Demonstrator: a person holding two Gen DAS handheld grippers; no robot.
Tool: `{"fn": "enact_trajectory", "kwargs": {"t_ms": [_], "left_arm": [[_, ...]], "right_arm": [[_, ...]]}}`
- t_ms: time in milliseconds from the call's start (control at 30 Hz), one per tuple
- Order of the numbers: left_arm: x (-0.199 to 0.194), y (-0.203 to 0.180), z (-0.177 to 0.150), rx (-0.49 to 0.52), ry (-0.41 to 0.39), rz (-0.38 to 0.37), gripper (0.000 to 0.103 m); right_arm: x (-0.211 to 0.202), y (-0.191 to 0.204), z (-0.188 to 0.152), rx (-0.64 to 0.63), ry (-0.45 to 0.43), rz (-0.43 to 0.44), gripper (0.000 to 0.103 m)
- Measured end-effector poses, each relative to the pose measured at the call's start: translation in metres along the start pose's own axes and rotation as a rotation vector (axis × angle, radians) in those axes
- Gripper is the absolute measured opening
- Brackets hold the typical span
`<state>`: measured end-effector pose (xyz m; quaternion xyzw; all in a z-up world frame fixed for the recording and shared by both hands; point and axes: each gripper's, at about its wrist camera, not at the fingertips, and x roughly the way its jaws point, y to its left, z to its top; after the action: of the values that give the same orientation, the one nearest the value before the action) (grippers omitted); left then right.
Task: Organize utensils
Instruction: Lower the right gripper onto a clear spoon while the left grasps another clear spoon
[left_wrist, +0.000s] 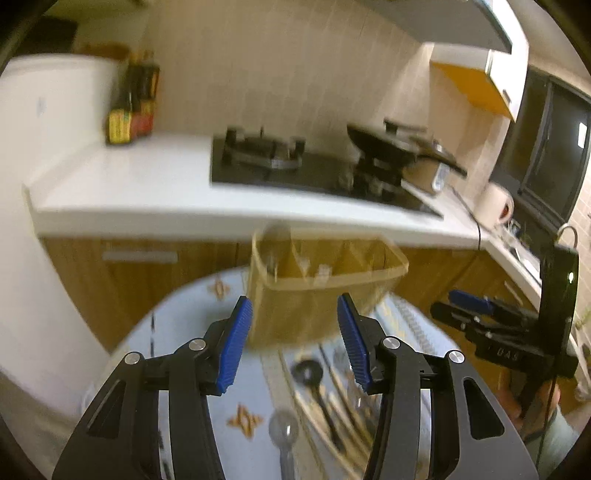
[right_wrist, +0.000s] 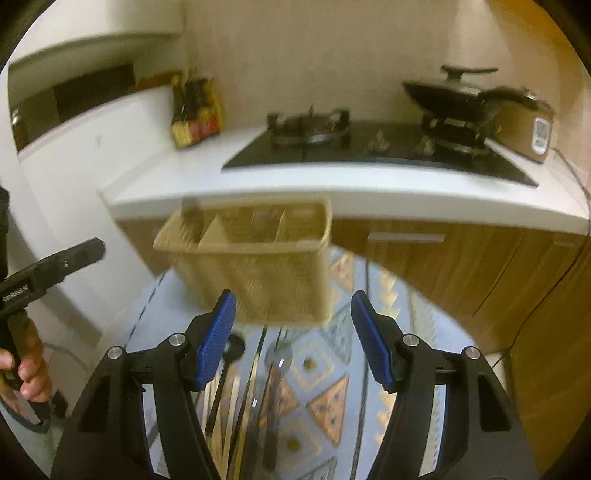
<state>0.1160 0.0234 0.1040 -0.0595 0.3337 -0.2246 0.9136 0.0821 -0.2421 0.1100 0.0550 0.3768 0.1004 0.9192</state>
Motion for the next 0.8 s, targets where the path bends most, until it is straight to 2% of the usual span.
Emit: {"fn": "enact_trajectory", "kwargs": {"t_ms": [200,333,533,800], "left_arm": [[0.036,0.013,-0.047,0.021,0.247,-0.03,0.047],[0.059,0.017,-0.074,0.028,0.37,-0.05,0.045],[0.078,0.011,-0.096,0.087,0.459,-0.028,0.045],[0.087,-0.005,-0.114,0.195,0.513,0.055,0.04]], "right_arm": [[0.021,0.009,-0.022,-0.029,0.142,0.032,0.061],[0.047,0.007,-0.036,-0.003,0.266,0.069,0.061],[0.084,0.011,-0.057,0.033,0.406,0.12,0.058],[0.114,0.031,-0.064,-0.004,0.472,0.087,0.05]]}}
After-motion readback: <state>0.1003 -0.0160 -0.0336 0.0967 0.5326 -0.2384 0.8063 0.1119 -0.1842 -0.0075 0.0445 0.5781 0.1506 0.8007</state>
